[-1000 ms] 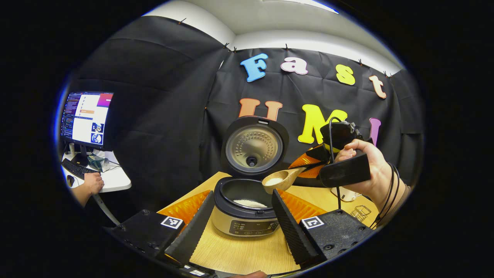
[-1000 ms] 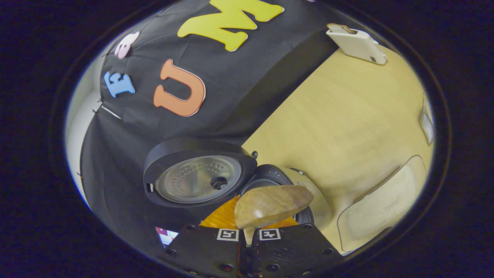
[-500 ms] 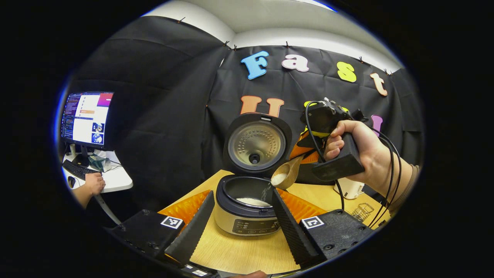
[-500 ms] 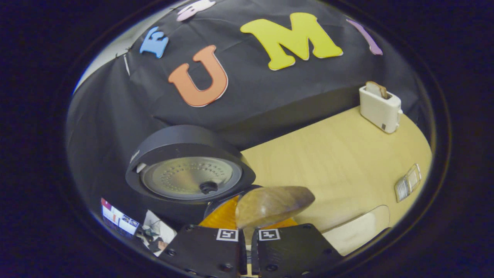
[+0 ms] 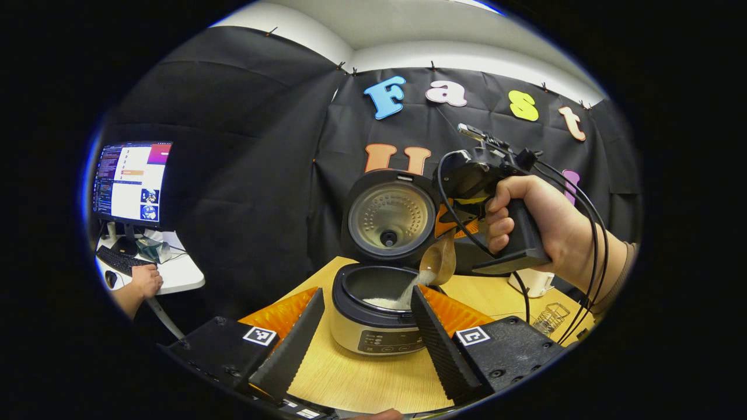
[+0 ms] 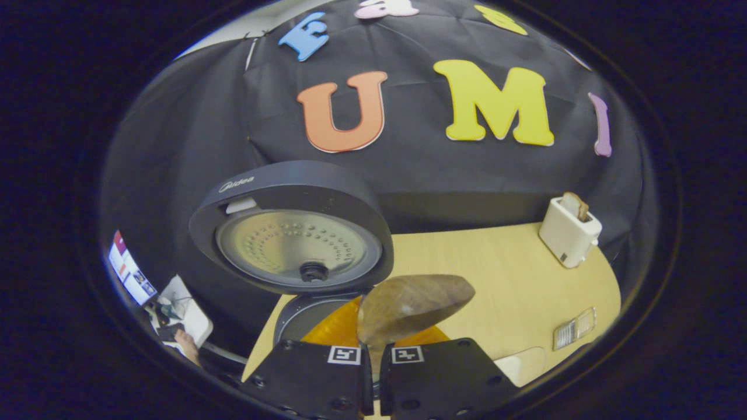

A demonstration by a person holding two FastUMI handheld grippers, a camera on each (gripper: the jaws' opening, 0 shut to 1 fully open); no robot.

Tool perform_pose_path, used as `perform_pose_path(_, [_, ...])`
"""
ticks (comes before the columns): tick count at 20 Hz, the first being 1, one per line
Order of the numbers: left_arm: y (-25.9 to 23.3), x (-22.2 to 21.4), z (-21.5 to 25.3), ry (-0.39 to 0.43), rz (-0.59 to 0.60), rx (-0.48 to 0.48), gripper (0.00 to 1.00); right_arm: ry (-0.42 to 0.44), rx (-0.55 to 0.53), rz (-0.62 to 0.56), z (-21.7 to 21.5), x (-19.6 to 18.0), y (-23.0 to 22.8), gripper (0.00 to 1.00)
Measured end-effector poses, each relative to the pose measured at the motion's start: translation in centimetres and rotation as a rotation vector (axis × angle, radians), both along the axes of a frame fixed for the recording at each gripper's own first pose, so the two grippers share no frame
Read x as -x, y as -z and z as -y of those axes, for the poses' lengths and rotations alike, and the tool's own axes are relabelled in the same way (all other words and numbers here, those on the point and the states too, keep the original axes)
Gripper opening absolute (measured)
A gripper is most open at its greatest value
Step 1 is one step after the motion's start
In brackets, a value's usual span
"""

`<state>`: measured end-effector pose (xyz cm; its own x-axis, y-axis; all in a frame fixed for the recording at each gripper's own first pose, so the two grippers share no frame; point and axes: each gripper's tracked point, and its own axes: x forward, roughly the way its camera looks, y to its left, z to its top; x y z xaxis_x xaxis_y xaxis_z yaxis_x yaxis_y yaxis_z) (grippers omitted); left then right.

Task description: Close the left gripper, press the button to open the rice cooker; take a wooden spoon from the chopstick holder with the right hand, scoop a spoonful of rice and pour it into the rice cooker, then put the wooden spoon back into the chopstick holder.

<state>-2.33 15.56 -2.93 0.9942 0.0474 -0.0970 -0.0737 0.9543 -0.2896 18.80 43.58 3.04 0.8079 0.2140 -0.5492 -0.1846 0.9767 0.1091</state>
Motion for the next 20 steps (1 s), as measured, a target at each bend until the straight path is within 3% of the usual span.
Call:
perform_pose_path(8, [0.2,0.1,-0.1,-0.016,-0.011,-0.042,0.96,-0.140,0.318,0.201,-1.7,0.8,-1.0,0.05])
perform_pose_path(14, [0.2,0.0,0.4,-0.015,-0.015,-0.074,0.96,-0.266,0.488,0.349,-4.1,2.8,-2.0,0.06])
perform_pose_path(17, [-0.1,0.0,1.0,-0.002,-0.010,-0.083,0.95,-0.282,0.530,0.397,-4.1,3.9,-2.7,0.06])
perform_pose_path(20, [-0.1,-0.1,1.2,0.000,-0.011,-0.082,0.96,-0.277,0.499,0.399,-3.9,4.1,-3.4,0.05])
